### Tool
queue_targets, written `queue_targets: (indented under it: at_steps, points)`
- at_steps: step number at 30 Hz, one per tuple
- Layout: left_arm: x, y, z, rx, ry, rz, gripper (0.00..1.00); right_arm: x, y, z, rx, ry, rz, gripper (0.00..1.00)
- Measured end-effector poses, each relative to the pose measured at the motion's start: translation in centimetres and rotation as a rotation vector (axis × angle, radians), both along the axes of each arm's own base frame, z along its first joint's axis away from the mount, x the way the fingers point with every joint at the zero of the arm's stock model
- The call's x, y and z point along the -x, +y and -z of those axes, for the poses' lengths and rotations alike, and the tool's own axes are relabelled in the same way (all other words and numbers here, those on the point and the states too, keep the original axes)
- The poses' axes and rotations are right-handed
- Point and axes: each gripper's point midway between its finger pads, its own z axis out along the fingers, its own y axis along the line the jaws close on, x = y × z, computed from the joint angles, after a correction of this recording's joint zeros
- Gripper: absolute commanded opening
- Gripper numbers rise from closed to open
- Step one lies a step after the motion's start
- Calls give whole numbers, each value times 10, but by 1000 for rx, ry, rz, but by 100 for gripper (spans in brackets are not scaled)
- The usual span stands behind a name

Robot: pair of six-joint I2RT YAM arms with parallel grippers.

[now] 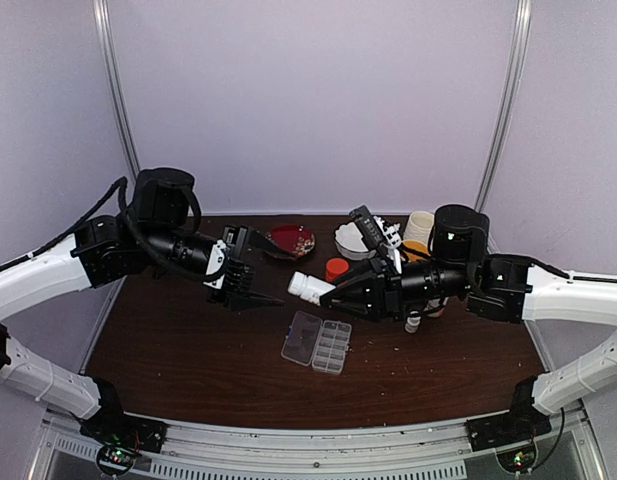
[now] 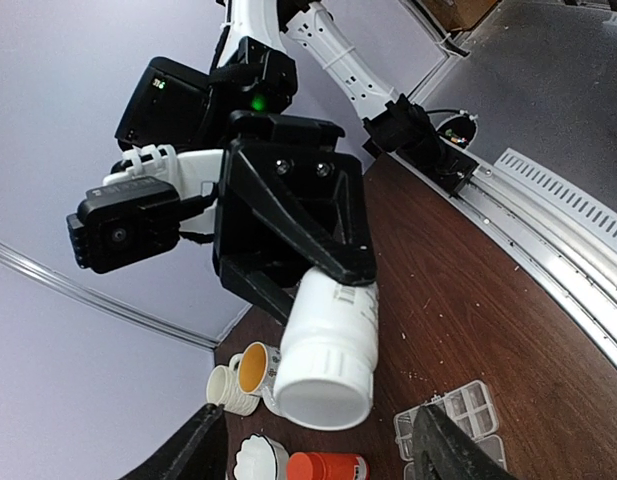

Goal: Sort the pills into containers
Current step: Unscrew the lid of the pill bottle from the pill bottle.

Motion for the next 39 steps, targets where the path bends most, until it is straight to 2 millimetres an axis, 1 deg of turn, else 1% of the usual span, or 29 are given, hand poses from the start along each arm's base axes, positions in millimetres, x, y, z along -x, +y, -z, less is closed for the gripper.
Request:
queue_targets:
  at_steps: [2,4,6,9,15,21,24,28,31,33,39]
  points:
    - [-1,0,-2,4,-9,0,65,0,1,2,5,3,-1,0]
    - [0,-1,-3,5,-14,1,68,-1,2,4,9,6,-1,0]
    - [0,-1,-3,4,-15,3,68,-2,3,5,13,9,-1,0]
    - [0,-1,-2,3,-16,5,65,-2,4,7,14,14,-2,0]
    - [1,-1,-2,2,-17,6,55,-2,5,4,6,13,-5,0]
    - [0,-3,1,-6,-11,8,55,-3,7,-2,-8,11,-8,0]
    - [0,-4,3,-11,-8,9,52,-4,9,-2,-8,15,-11,0]
    - [1,-5,4,-13,-6,12,42,-4,10,-1,-6,21,-14,0]
    - [1,-5,4,-12,-9,13,41,-4,10,-1,-5,21,-16,0]
    - [1,-5,4,-12,-9,13,38,-3,10,-1,-5,22,-18,0]
    - [0,-5,4,-15,6,5,17,-4,11,2,5,18,-18,0]
